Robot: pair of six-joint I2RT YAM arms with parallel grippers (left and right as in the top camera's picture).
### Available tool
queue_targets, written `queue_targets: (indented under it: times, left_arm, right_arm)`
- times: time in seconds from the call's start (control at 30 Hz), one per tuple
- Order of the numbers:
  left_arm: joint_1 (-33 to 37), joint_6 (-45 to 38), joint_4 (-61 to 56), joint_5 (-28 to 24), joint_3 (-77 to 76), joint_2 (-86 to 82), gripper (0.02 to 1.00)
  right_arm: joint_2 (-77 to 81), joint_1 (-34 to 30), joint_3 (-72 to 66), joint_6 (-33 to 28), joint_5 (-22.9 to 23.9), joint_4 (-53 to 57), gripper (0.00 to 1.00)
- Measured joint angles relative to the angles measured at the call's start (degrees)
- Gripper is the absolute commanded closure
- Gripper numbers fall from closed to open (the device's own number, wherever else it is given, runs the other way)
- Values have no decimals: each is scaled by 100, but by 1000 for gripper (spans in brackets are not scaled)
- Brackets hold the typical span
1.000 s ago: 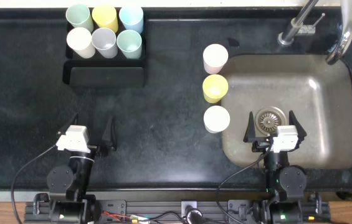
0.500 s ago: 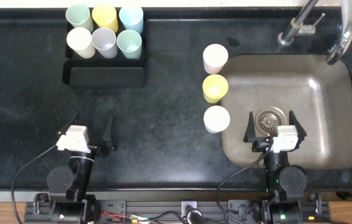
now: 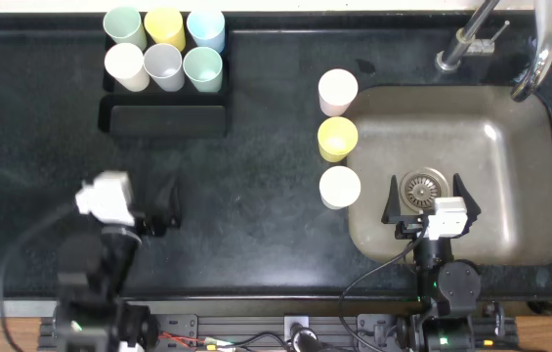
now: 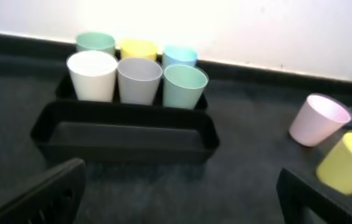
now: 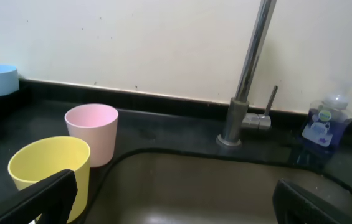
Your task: Store Cups
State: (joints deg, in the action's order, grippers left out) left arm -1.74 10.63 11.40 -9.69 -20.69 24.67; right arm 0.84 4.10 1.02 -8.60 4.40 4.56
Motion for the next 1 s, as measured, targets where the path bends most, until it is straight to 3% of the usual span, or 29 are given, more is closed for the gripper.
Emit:
queue_targets:
  times: [0.27,0.43,0.73,1.0]
  left_arm:
    - [-118,105,2785,-769,-4830,4120,18]
    - [-826,127,3399,-833,-6478,5598,20]
    - [-2116,1163,3613,-291,-6887,6795,18]
    - [-2981,1777,4557,739,-7875,7768,18]
  right_arm:
    - [0,0,0,-2,2,2,3]
    - [0,0,0,0,2,-2,5]
    - [0,0,0,2,4,0,5]
    - [0,0,0,0,4,-4,5]
